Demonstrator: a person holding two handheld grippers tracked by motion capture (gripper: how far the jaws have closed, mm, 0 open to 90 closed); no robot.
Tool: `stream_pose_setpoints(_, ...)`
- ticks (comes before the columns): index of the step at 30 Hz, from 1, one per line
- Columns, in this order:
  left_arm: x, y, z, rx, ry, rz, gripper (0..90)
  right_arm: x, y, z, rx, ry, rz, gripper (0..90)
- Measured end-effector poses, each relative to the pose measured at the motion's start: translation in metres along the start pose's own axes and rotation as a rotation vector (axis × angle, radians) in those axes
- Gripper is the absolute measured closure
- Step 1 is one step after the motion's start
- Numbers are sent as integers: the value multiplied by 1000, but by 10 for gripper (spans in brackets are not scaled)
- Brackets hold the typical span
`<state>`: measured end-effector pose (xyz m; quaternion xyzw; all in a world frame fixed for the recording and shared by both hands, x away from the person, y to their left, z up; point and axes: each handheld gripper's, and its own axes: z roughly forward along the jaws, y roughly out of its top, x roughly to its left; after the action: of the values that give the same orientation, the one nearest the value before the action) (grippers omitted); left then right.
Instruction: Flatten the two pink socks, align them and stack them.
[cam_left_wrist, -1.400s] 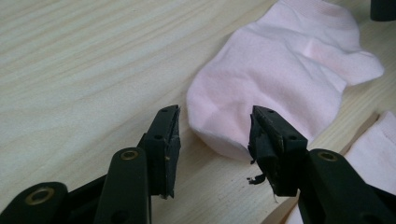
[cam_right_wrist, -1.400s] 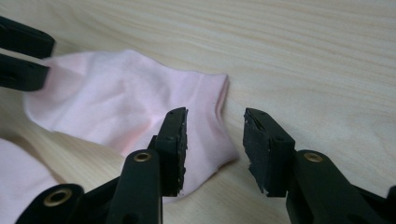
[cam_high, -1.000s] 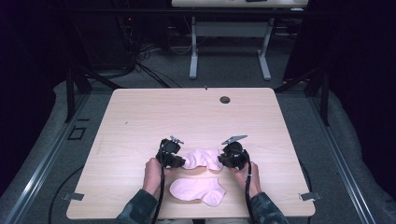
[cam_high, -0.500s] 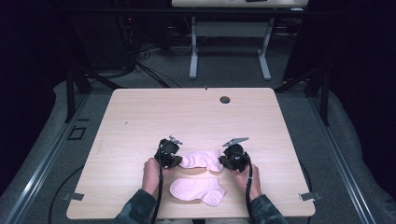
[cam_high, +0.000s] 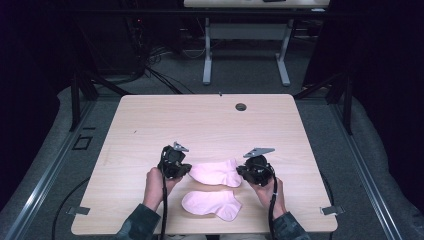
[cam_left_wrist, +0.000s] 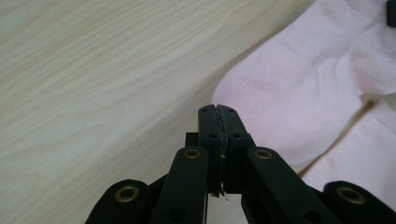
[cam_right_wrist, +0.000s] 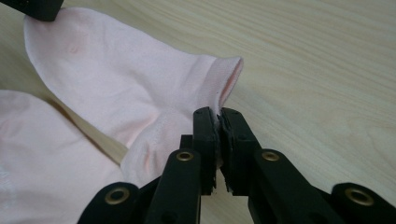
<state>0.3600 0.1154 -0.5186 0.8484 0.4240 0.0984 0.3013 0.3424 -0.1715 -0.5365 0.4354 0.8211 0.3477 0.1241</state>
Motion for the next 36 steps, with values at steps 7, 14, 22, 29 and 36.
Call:
stream_pose_setpoints(7, -8, -7, -27, -20, -9, 32, 897, 15, -3, -30, -31, 24, -20, 849)
stream_pose_setpoints(14, -18, -24, -45, -29, -41, 44, 896, 34, -11, -50, -39, 32, -59, 848)
stream_pose_setpoints(22, -20, -44, -49, -7, -89, 32, 897, 46, -25, -58, -16, 95, -49, 847)
stream_pose_setpoints(29, -19, -57, -39, 39, -110, 28, 896, 49, -43, -46, 15, 116, -29, 845)
stream_pose_setpoints(36, -22, -60, -33, 71, -114, 39, 893, 49, -52, -35, 37, 117, -21, 841)
